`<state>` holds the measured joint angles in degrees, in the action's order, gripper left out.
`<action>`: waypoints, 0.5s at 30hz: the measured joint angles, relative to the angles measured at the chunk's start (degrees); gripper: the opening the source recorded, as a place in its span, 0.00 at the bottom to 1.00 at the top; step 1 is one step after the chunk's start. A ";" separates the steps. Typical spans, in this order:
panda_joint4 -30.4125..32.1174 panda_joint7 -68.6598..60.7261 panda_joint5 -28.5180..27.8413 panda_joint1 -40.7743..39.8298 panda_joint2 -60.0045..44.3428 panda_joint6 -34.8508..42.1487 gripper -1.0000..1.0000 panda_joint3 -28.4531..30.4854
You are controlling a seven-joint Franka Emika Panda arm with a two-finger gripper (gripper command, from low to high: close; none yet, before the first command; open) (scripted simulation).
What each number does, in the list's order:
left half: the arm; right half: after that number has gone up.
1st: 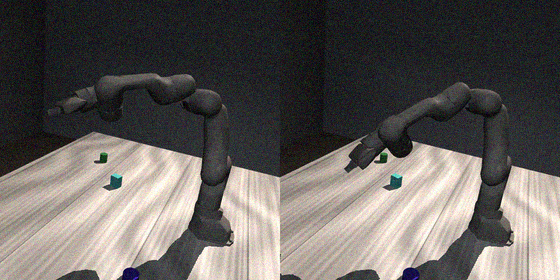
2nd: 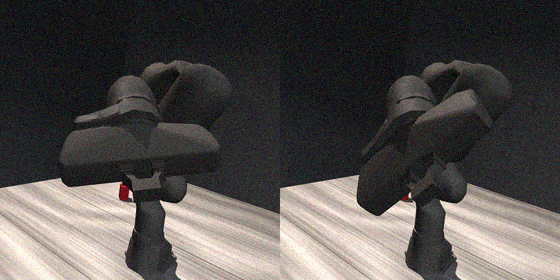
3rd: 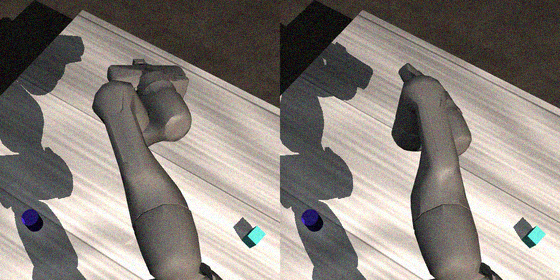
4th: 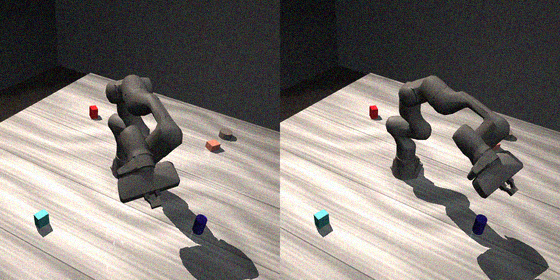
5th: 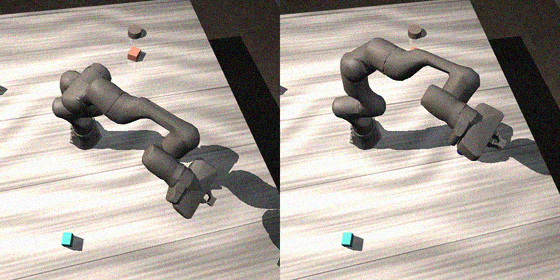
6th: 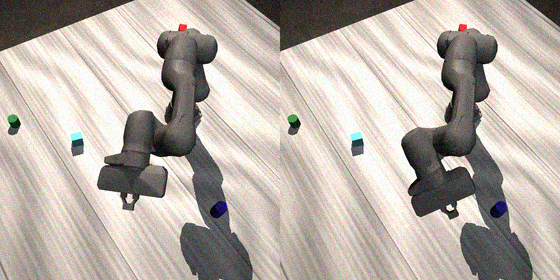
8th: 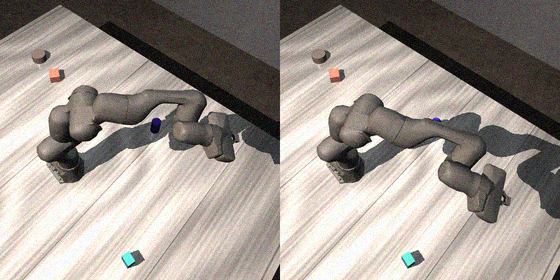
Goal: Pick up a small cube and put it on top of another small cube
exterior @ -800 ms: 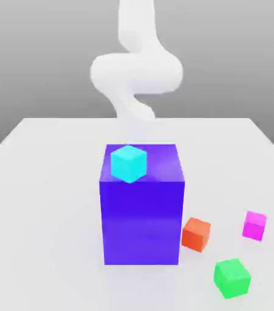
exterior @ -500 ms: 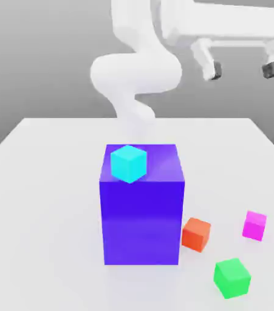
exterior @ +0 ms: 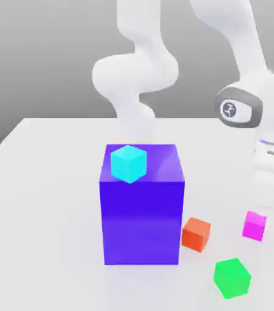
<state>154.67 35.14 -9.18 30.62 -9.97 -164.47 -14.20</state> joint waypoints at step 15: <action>-0.67 1.74 -2.41 3.70 -4.21 -3.26 0.00 4.06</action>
<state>154.01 36.89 -11.59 34.32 -14.18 -167.73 -10.14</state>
